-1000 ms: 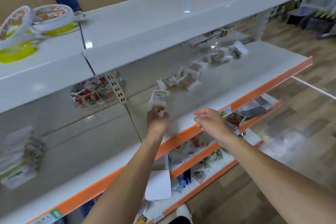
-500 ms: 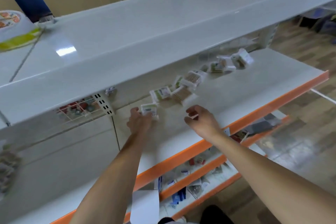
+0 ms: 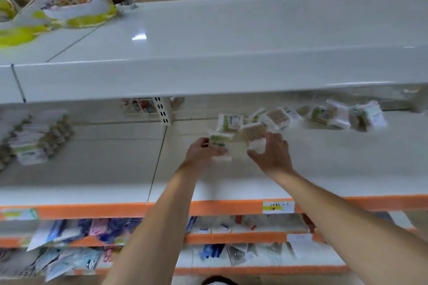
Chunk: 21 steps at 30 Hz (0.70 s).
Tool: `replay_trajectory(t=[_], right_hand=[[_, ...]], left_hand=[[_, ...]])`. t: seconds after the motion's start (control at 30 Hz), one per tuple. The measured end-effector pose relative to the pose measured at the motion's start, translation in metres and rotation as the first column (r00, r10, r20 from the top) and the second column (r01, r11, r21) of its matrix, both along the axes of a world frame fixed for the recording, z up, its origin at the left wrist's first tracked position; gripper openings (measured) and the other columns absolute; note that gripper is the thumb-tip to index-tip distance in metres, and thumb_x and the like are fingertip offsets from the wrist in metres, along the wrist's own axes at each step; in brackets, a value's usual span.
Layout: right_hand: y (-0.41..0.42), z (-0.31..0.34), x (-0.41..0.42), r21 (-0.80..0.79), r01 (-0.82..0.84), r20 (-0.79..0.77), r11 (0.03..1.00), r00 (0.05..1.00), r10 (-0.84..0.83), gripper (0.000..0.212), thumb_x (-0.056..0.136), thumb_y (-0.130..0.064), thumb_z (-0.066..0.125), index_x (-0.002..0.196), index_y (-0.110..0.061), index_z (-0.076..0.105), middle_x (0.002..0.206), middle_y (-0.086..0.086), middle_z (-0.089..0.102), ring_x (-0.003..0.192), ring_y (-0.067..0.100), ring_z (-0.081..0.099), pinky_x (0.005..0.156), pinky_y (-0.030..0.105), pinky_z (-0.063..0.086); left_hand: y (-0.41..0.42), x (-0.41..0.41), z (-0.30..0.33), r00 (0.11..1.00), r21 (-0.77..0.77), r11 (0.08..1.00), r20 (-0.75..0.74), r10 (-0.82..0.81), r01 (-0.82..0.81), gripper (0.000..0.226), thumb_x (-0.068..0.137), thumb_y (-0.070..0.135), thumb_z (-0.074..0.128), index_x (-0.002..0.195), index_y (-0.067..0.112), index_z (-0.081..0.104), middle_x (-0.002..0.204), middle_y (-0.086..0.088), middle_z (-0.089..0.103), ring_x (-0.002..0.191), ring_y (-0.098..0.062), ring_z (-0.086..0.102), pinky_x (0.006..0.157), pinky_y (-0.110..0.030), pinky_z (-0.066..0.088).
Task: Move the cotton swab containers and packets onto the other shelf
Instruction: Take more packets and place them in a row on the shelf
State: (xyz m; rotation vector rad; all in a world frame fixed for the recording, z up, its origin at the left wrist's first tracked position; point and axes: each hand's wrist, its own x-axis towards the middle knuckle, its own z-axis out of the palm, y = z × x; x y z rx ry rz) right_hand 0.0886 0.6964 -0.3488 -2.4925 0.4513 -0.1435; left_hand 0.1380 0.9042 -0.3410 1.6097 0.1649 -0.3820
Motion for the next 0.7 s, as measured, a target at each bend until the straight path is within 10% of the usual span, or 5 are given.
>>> replay_trajectory(t=[0.27,0.7], right_hand=[[0.003,-0.014,0.021,0.023,0.134,0.052,0.991,0.989,-0.135,0.057,0.082,-0.037,0.071,0.132,-0.019,0.052,0.135,0.013,0.046,0.119,0.037,0.05,0.095,0.042,0.043],[0.007,-0.009,0.009,0.744,0.147,0.062,0.652,0.956,-0.286,0.022,0.089,-0.027,0.058,0.076,-0.013,0.065,0.055,-0.003,0.059,0.045,0.008,0.052,0.047,0.024,0.042]], left_hand=[[0.006,-0.004,-0.001,1.0,-0.034,0.999,0.001,-0.007,0.007,0.04,0.071,0.001,0.084,0.106,0.01,0.066,0.093,-0.004,0.074,0.071,-0.009,0.072,0.051,-0.023,0.053],[0.009,0.008,-0.009,0.998,0.001,0.999,-0.052,-0.036,0.036,0.035,0.079,0.002,0.07,0.113,0.012,0.065,0.112,-0.013,0.072,0.107,-0.029,0.068,0.098,-0.041,0.054]])
